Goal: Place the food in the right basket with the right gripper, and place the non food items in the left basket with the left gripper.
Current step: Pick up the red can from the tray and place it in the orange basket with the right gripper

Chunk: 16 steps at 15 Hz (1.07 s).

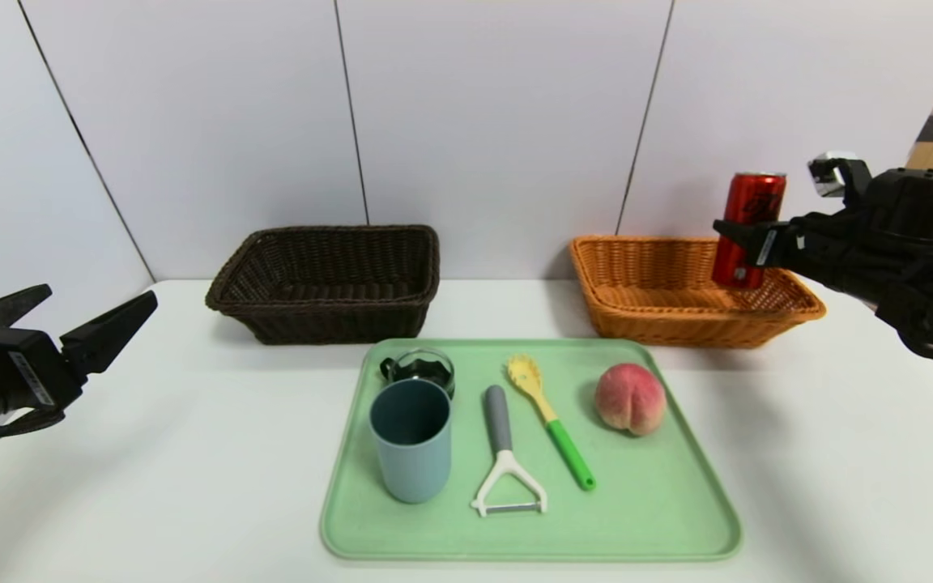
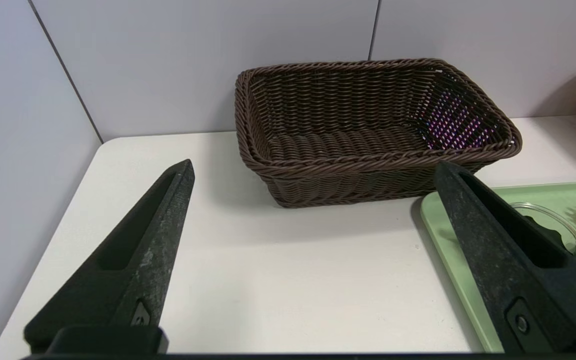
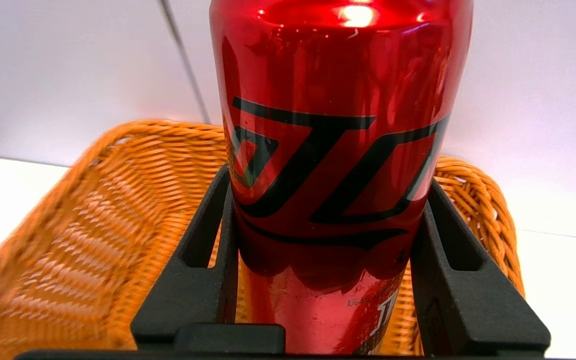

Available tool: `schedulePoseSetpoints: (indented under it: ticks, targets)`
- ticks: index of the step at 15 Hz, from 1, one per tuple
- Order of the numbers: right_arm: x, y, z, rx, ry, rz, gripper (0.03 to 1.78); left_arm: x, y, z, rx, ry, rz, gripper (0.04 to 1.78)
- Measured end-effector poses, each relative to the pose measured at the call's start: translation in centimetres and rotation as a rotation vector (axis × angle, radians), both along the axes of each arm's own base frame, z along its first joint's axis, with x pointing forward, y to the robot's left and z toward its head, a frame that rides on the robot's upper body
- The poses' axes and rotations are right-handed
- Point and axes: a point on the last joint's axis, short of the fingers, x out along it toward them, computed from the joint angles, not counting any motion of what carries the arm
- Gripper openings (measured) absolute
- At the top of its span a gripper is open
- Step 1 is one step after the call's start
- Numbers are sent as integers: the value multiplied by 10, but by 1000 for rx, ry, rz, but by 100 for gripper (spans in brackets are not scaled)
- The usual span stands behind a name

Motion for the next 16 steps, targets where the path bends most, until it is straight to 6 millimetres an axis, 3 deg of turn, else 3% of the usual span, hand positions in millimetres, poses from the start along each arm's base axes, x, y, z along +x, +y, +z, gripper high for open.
schedulePoseSetpoints:
  ticks: [4,11,16]
  targets:
    - [12,-1,-17,-17,0,-25,92,0,0,-2,-7,11,0,169]
    - [18,2,-21,-14,10,-17,92,2,0,-4,-8,20,0,169]
    - [17,3,-20,-15,0,-17,128,4,0,-5,-7,26,0,169]
